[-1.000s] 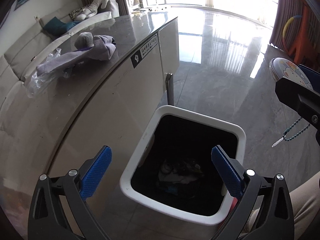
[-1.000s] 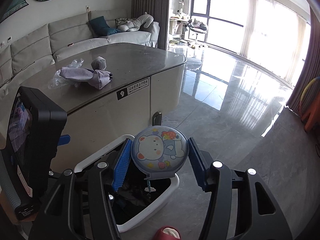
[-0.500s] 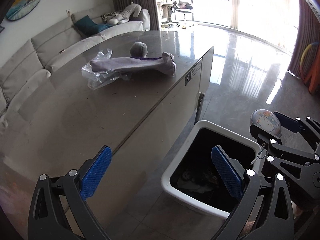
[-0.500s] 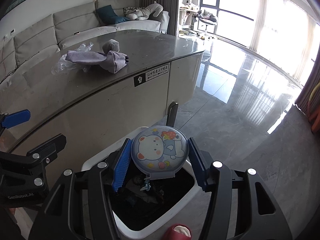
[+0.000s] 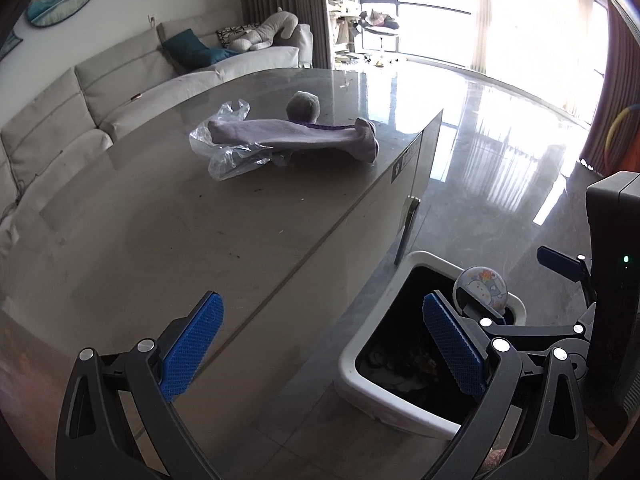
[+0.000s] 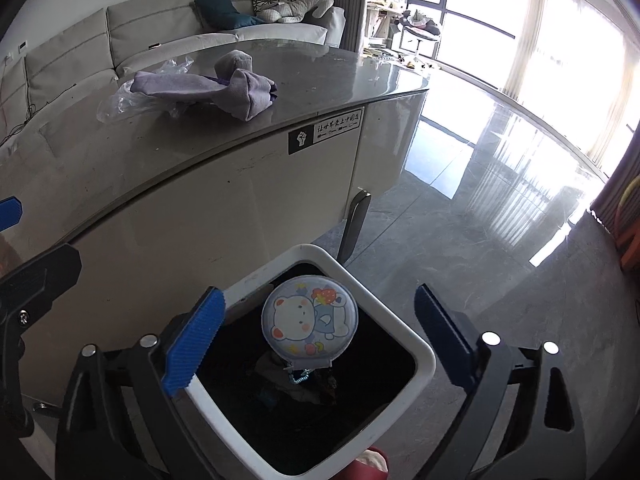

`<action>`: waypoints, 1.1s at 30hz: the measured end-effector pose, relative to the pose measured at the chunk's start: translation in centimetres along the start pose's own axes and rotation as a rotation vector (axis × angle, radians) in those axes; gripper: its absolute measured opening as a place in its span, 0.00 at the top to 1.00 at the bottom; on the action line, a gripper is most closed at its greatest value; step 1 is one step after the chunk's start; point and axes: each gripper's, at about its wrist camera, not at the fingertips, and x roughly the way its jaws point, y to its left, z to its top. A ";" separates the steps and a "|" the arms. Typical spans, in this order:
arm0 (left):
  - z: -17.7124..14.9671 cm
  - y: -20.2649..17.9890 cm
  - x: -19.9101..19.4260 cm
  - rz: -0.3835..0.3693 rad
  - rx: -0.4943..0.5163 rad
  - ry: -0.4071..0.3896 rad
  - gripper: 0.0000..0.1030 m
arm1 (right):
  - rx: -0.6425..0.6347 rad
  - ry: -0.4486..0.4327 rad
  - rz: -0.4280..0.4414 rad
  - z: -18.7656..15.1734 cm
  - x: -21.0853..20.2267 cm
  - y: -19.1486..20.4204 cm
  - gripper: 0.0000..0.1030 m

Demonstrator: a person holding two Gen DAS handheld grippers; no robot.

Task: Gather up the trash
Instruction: 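Open both tools to drop the tape roll and compact into the bin, then grasp the lavender cloth with the right tool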

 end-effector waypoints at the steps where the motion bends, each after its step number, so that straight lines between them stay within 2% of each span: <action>1: 0.0 0.0 0.0 -0.002 -0.002 -0.001 0.05 | -0.002 -0.027 -0.007 0.1 -0.4 0.0 0.04; 5: 0.1 0.0 -0.2 -0.005 -0.006 -0.007 0.05 | 0.001 -0.072 0.001 0.5 -1.2 -0.2 0.04; 19: 0.5 0.1 -0.7 -0.011 -0.011 -0.020 0.05 | -0.007 -0.092 0.003 1.1 -1.7 0.3 0.04; 24: 2.0 1.0 -1.0 -0.017 -0.030 -0.049 0.05 | -0.040 -0.147 0.009 3.1 -2.3 1.0 0.04; 33: 5.1 4.3 -1.3 0.041 -0.060 -0.114 0.05 | -0.144 -0.245 0.046 7.7 -1.3 4.2 0.04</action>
